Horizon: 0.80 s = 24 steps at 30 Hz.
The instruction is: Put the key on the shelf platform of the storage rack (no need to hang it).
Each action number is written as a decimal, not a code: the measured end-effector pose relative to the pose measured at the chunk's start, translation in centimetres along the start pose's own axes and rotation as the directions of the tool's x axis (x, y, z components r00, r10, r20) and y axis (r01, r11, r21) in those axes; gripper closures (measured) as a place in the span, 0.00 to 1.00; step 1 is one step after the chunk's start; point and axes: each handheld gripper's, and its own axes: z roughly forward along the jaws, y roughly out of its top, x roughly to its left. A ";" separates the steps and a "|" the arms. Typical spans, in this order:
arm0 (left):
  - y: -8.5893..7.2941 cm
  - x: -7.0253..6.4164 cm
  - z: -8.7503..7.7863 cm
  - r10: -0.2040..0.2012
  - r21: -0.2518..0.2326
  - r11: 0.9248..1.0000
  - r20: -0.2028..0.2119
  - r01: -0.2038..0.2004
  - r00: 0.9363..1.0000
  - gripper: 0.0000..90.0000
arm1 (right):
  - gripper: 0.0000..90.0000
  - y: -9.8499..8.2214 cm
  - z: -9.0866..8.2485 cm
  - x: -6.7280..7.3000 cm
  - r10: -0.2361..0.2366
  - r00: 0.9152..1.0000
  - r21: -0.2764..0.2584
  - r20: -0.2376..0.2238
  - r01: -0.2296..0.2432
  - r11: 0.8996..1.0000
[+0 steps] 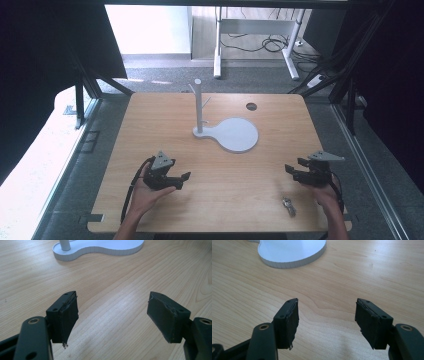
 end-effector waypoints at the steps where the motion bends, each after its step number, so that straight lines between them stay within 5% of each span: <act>1: 0.1 0.0 -0.1 0.002 0.002 1.000 0.002 -0.002 1.000 0.28 | 0.40 0.0 -0.1 0.1 -0.002 1.000 -0.005 -0.002 0.002 1.000; 18: 0.4 -0.5 -1.2 -0.019 -0.029 0.999 0.011 0.019 1.000 0.26 | 0.44 1.3 0.7 1.9 -0.054 0.998 0.038 -0.024 0.055 0.998; 24: 0.4 -0.8 -0.6 -0.011 -0.017 1.000 0.020 0.011 1.000 0.26 | 0.45 1.0 0.7 1.1 -0.044 0.998 0.031 -0.041 0.046 0.998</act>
